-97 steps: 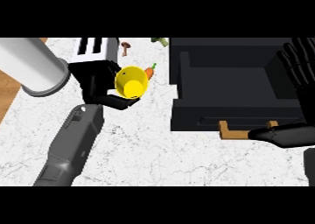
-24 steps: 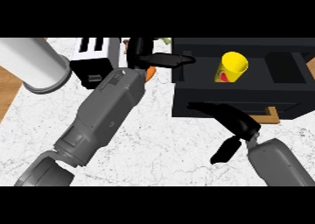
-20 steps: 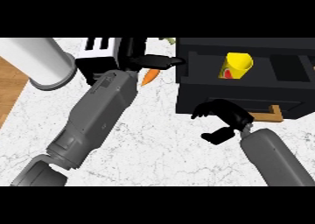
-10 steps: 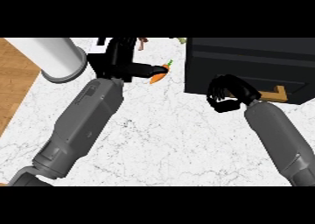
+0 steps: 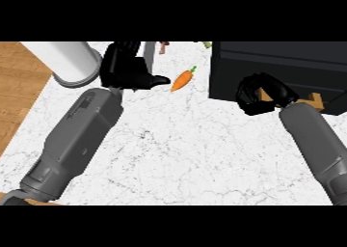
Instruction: Pick up the cup, place it into the drawer and close the drawer
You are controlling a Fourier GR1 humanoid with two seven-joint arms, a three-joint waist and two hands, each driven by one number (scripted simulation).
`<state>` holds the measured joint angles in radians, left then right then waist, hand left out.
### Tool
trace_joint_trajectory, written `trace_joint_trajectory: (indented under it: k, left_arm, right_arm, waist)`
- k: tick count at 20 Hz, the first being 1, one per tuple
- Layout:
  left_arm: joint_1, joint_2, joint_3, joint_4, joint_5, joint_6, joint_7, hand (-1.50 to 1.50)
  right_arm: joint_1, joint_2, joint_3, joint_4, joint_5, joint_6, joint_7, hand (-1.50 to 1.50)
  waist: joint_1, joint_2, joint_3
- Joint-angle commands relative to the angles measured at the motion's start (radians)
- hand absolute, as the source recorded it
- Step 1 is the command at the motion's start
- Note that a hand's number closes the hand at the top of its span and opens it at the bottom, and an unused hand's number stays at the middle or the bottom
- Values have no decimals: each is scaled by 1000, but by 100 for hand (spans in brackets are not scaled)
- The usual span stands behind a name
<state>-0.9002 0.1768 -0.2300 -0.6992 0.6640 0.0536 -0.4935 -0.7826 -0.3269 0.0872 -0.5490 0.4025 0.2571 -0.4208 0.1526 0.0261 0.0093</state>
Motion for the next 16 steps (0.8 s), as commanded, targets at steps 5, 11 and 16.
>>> trace_joint_trajectory:
  k: [5, 11, 16]
  left_arm:
    - [48, 32, -8, -35, 2, -51, 4, -150]
    - [65, 19, -9, -50, 15, -65, 14, -150]
    - [78, 26, -17, -64, 12, -84, 12, -150]
  right_arm:
    - [-160, -115, -111, 41, -42, -49, 71, 150]
    - [-165, -168, -129, 0, -80, 34, 73, 150]
    - [-144, -152, -126, -20, -94, 46, 80, 150]
  waist:
    - [54, 19, -5]
    - [62, 17, -7]
    - [78, 23, -6]
